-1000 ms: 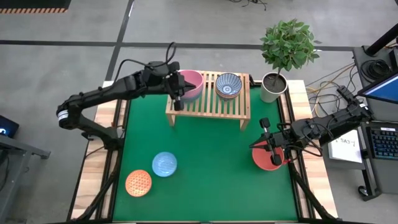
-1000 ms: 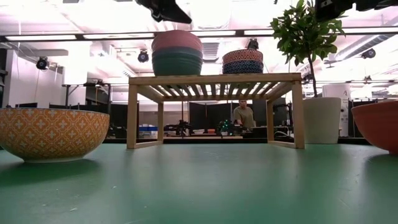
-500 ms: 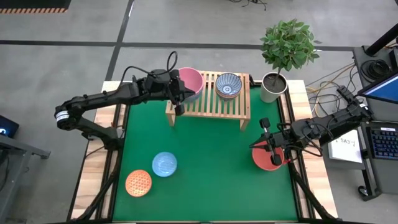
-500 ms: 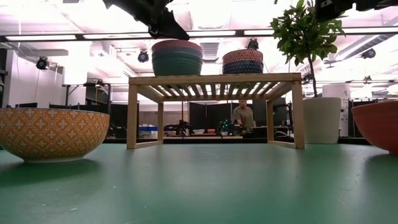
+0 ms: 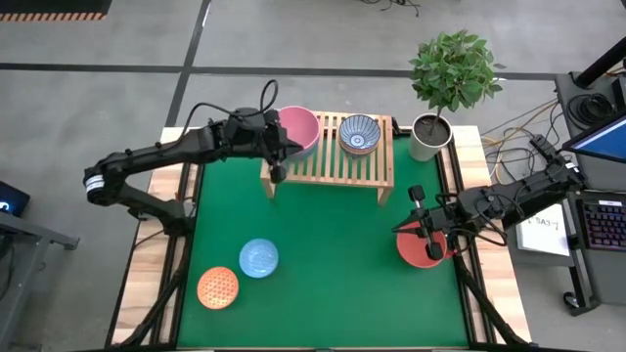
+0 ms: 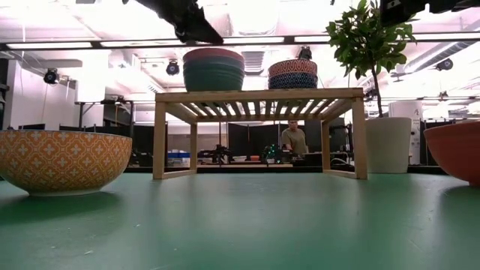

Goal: Place and stack bowls onto a shelf
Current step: Stack the light blue patterned bowl on top of the blue patterned bowl on the shelf

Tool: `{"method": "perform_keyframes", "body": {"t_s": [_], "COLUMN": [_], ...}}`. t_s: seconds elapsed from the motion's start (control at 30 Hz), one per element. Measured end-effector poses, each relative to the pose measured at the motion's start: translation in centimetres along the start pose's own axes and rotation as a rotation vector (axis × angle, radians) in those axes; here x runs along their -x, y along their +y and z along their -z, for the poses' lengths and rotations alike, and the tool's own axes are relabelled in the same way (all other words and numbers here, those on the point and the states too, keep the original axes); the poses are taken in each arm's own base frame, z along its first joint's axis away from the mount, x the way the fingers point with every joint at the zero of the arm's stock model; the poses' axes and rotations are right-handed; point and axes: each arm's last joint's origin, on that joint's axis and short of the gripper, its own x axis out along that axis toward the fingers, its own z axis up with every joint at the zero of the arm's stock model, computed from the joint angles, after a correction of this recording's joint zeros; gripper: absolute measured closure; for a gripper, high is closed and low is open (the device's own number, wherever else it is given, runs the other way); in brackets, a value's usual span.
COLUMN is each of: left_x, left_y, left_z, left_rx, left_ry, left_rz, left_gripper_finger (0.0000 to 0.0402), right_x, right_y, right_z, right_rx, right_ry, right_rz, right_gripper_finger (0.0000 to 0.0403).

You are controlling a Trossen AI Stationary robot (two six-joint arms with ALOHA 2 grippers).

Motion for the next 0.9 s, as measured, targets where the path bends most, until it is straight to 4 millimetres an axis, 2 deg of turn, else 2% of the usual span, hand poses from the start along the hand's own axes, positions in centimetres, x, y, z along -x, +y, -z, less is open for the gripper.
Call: {"method": "perform_keyframes", "body": {"t_s": [0.1, 0.17, 0.23, 0.37, 0.53, 0.7, 0.9], "left_x": [1.7, 2.8, 3.6, 5.2, 5.9, 5.7, 4.9], "left_y": [-2.2, -4.6, -7.1, -11.4, -15.9, -18.2, -18.5], "left_z": [-1.5, -2.4, -2.4, -1.1, 2.4, 5.6, 7.6], "left_rx": [0.024, -0.008, -0.053, -0.058, -0.035, -0.063, -0.09], "left_ry": [-0.153, -0.239, -0.254, -0.225, -0.117, -0.054, -0.097], "left_rz": [0.156, 0.266, 0.334, 0.354, 0.354, 0.32, 0.295], "left_gripper_finger": [0.0401, 0.0401, 0.0401, 0.0401, 0.0401, 0.0401, 0.0401], "right_x": [0.0, 0.0, 0.0, 0.0, -0.3, -1.7, -4.3], "right_y": [0.0, 0.0, 0.0, 0.0, -0.3, -0.1, -0.3], "right_z": [0.0, 0.0, 0.0, -0.1, 0.2, 0.7, -0.6], "right_rx": [-0.004, -0.005, -0.012, -0.06, -0.169, -0.234, -0.327], "right_ry": [0.0, 0.001, 0.002, -0.006, 0.028, 0.076, 0.126], "right_rz": [0.0, 0.0, 0.001, 0.006, 0.118, 0.128, 0.173], "right_gripper_finger": [0.0394, 0.0394, 0.0394, 0.0394, 0.0394, 0.0394, 0.0394]}}
